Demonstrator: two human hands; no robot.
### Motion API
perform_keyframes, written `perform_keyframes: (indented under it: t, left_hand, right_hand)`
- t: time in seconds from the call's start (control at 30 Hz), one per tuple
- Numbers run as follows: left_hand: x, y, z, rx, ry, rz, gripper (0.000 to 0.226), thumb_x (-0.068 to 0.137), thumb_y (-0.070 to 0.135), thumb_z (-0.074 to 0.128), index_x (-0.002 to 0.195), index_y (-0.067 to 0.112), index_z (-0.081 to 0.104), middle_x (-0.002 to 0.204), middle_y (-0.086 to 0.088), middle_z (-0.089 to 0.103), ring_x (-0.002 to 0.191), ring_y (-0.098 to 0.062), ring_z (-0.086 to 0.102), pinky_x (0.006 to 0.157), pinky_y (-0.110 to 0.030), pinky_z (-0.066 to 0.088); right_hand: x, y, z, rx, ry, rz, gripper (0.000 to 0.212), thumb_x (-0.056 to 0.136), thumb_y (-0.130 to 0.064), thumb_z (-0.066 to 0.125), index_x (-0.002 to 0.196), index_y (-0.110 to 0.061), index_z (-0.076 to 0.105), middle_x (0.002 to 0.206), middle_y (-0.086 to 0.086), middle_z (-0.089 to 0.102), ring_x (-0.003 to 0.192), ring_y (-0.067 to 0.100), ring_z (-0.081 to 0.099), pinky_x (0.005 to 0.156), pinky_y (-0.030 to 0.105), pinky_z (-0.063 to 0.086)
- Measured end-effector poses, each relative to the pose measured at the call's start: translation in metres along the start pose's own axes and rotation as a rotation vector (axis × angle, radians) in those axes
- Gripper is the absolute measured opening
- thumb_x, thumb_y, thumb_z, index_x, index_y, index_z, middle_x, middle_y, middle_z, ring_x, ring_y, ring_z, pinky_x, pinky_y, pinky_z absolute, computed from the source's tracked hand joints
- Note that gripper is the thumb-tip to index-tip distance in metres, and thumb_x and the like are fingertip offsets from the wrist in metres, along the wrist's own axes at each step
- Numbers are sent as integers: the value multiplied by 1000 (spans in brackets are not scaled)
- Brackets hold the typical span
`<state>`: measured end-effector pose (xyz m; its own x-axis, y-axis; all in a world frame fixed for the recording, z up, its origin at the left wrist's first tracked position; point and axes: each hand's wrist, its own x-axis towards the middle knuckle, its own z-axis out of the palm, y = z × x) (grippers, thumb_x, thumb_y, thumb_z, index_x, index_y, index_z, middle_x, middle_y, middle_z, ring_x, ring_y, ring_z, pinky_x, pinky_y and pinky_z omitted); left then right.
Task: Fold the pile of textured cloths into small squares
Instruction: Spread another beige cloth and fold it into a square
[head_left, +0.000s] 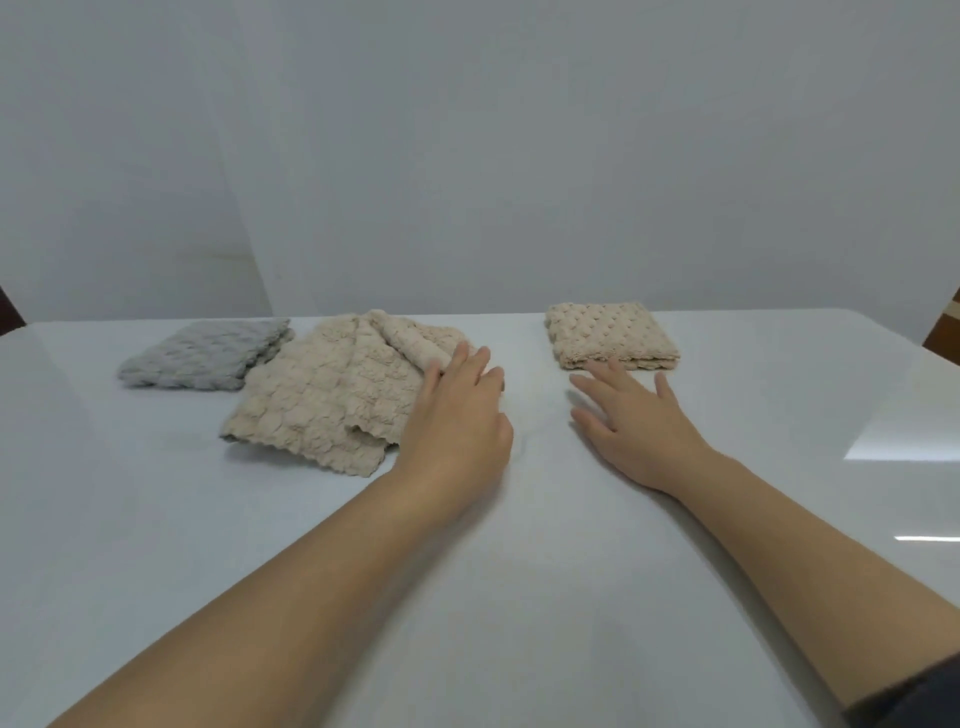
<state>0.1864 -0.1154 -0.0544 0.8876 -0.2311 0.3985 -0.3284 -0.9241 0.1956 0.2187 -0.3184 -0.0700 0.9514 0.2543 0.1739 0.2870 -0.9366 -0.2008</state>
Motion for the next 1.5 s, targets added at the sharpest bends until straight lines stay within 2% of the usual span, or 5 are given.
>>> perform_keyframes:
  t: [0.17,0.47,0.77,0.93,1.5]
  left_hand:
    - [-46,-37,-28,81,229,-89,31,81,16,60,112,20,58,115,3,52,110,-21,49,94,-33,31]
    - [-66,-95,-33,109,202,-334,41,76,49,70,107,24,58,107,2,52,106,-21,48,88,-38,32]
    - [-38,-87,-34,-150,314,-327,6,89,25,52,94,24,56,93,7,57,92,-18,51,81,-32,25]
    - [-42,-79,-42,-452,419,-368,5,88,16,49,86,21,49,77,7,56,73,-20,54,76,-40,44]
    - [-81,-33,-134,-394,370,-307,17,94,7,37,84,10,51,92,-2,49,74,-18,47,65,-35,40]
  right_hand:
    - [-25,-64,3,98,-37,-61,51,103,-38,32,152,-27,25,163,-6,11,150,13,0,120,51,-1]
    - [-28,-158,21,200,188,-127,48,91,-25,54,138,-26,45,138,-8,46,129,14,40,111,35,23]
    - [8,-178,32,91,288,-23,24,91,-17,46,113,-20,56,115,-1,55,108,21,51,83,35,33]
    - [2,-174,14,199,367,-86,10,90,-12,44,87,-14,53,88,-2,55,85,20,49,71,32,29]
    - [-74,-197,-99,280,499,-184,27,95,-7,40,115,-12,57,96,5,66,87,25,58,75,38,46]
